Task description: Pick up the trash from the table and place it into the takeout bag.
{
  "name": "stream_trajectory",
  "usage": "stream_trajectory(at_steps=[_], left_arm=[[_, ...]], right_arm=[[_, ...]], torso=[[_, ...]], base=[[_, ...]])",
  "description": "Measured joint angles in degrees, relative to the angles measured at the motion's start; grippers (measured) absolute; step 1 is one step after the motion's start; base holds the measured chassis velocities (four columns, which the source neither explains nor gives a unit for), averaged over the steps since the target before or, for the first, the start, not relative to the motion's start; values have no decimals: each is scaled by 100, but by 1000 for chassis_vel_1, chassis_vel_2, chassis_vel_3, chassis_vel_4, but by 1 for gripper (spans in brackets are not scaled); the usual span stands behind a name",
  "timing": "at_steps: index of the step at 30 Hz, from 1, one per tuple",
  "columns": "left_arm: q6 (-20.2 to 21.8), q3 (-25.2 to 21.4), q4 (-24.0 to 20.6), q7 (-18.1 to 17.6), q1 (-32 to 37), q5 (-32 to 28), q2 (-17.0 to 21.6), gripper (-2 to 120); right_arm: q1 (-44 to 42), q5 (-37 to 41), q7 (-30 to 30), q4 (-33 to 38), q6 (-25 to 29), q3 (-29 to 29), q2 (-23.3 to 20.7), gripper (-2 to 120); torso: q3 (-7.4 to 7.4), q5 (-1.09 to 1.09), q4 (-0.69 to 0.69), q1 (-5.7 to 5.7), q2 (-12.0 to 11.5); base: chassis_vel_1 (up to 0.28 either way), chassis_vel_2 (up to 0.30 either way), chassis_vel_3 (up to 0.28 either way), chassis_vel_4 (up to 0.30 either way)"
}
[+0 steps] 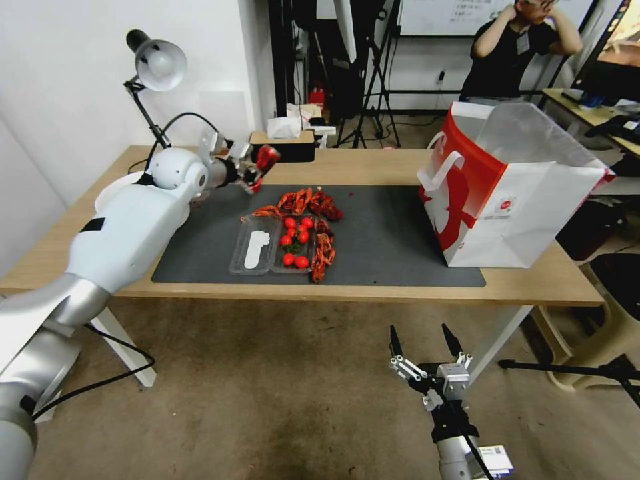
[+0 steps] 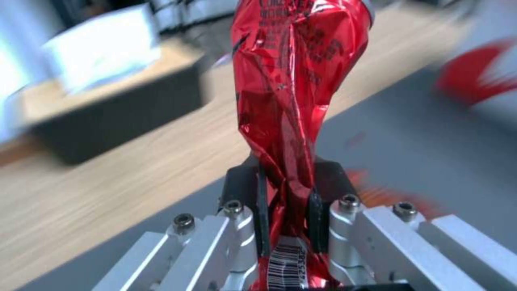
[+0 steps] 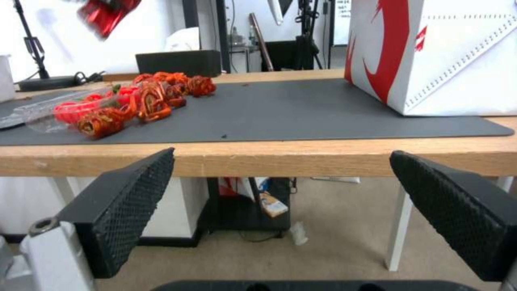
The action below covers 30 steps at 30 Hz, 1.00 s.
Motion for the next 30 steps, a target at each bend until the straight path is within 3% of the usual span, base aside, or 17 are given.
stream_trajectory(at_steps=[1,4,8,12,15,22,30], left_arm=[[0,0,0,0,0,0,0,11],[-56,0,-622,-88,-187,-1110,-201,11],[-118,82,-824,-149,-402,-1554,-384,11],[-140,296,-931,-287,-824,-2071,-800,11],[-296,638,-728,-324,-1229,-2169,-1324,11],[-711,981,-291,-355,-1618,-2208,-1989,11],[-835,1078,-23,-359,-1810,-2237,-2372,11]], right_arm=[[0,0,0,0,0,0,0,100],[-4,-30,0,10,-10,2,28,100],[-19,-32,1,11,-12,11,36,100],[-26,-40,3,11,-15,25,58,100],[-26,-56,4,21,-24,27,88,100],[-35,-70,5,28,-25,43,117,100],[-49,-74,5,24,-18,50,140,100]], torso=[[0,0,0,0,0],[0,3,-2,1,0],[0,3,-2,0,0],[0,3,-2,0,0],[0,3,-2,0,0],[0,4,-2,1,0],[0,3,-3,1,0]], base=[[0,0,0,0],[0,0,0,0],[0,0,0,0],[0,0,0,0],[0,0,0,0],[0,0,0,0],[0,0,0,0]])
